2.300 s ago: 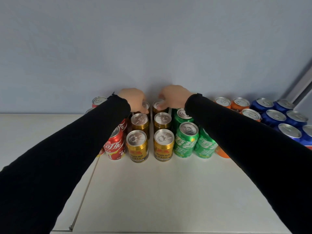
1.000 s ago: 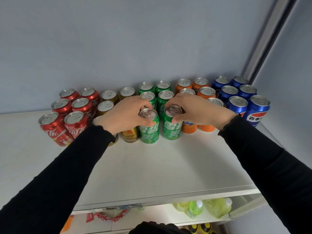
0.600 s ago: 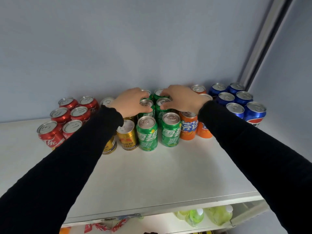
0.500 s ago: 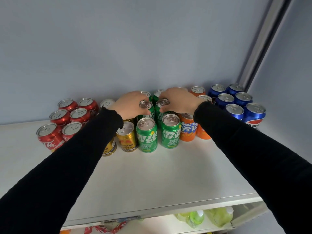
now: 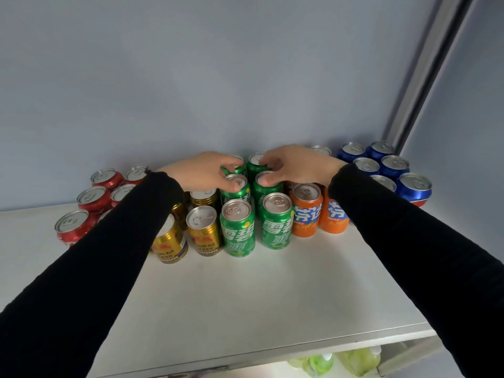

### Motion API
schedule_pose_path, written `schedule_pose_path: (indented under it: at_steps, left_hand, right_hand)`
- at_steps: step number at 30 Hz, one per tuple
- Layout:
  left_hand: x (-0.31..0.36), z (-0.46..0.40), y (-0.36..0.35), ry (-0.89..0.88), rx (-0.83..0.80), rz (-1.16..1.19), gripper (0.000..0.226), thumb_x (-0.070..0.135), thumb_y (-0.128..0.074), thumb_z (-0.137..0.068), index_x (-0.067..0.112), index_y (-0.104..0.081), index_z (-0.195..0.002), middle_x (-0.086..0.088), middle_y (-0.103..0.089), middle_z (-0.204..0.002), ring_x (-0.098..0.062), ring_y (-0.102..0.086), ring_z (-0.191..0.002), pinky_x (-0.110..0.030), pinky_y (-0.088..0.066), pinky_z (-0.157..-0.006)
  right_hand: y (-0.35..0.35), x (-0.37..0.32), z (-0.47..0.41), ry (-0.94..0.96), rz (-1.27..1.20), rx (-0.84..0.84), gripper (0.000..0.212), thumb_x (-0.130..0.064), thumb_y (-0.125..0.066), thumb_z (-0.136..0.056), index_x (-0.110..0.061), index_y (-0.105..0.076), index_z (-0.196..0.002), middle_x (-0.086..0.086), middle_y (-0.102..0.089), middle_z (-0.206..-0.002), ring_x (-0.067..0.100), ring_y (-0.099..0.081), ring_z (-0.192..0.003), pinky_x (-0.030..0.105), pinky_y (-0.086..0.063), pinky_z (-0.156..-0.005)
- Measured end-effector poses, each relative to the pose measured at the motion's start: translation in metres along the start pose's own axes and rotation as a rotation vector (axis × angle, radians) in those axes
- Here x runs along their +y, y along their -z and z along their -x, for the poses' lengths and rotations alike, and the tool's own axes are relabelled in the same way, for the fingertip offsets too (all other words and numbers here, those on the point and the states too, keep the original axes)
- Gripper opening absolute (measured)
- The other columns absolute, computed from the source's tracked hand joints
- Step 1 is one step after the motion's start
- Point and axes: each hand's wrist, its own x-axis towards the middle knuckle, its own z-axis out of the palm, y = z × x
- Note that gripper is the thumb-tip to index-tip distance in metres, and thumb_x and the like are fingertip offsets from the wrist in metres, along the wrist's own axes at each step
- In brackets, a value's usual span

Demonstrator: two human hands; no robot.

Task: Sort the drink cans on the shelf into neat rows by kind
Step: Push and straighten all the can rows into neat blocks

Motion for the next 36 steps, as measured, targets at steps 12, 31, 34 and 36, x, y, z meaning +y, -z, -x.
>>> schedule_pose_path:
  at_steps: [12,31,34,36]
  left_hand:
    - [-0.012,-0.055,-0.004,0.090,0.150,-0.241,0.052,0.046,-0.063,-0.093,0.013,-0.059,-0.133,-0.011,-0.060,-0.128,-0.029,-0.053,-0.118,-0.039,-0.042,-0.098]
    - [-0.005,-0.043,0.001,0.087,0.146,-0.136,0.067,0.041,-0.062,-0.096,0.021,-0.036,-0.154,-0.009,-0.038,-0.157,-0.027,-0.034,-0.144,-0.036,-0.026,-0.114]
    - [0.023,-0.025,-0.001,-0.027,0.270,-0.109,0.059,0.042,-0.061,-0.096,0.022,-0.044,-0.149,-0.006,-0.047,-0.148,-0.024,-0.044,-0.135,-0.034,-0.032,-0.107]
    - [0.047,-0.014,-0.010,-0.136,0.317,-0.119,0.053,0.043,-0.061,-0.094,0.025,-0.052,-0.143,-0.001,-0.055,-0.138,-0.021,-0.050,-0.126,-0.032,-0.036,-0.100]
  right_hand:
    - [-0.007,0.005,-0.064,-0.100,0.299,0.077,0.058,-0.048,-0.068,-0.086,-0.017,-0.056,-0.134,0.008,-0.061,-0.129,0.028,-0.057,-0.117,0.036,-0.044,-0.089]
    - [0.007,0.014,-0.044,-0.133,0.211,0.156,0.063,-0.049,-0.064,-0.090,-0.017,-0.050,-0.143,0.007,-0.058,-0.136,0.026,-0.055,-0.121,0.038,-0.044,-0.099]
    - [0.024,0.017,-0.008,-0.096,0.088,0.314,0.053,-0.047,-0.064,-0.091,-0.022,-0.056,-0.138,0.001,-0.061,-0.126,0.018,-0.058,-0.109,0.031,-0.042,-0.090]
    - [0.032,0.024,0.022,-0.087,0.053,0.360,0.045,-0.043,-0.066,-0.091,-0.025,-0.060,-0.131,-0.002,-0.064,-0.119,0.015,-0.060,-0.104,0.035,-0.045,-0.093]
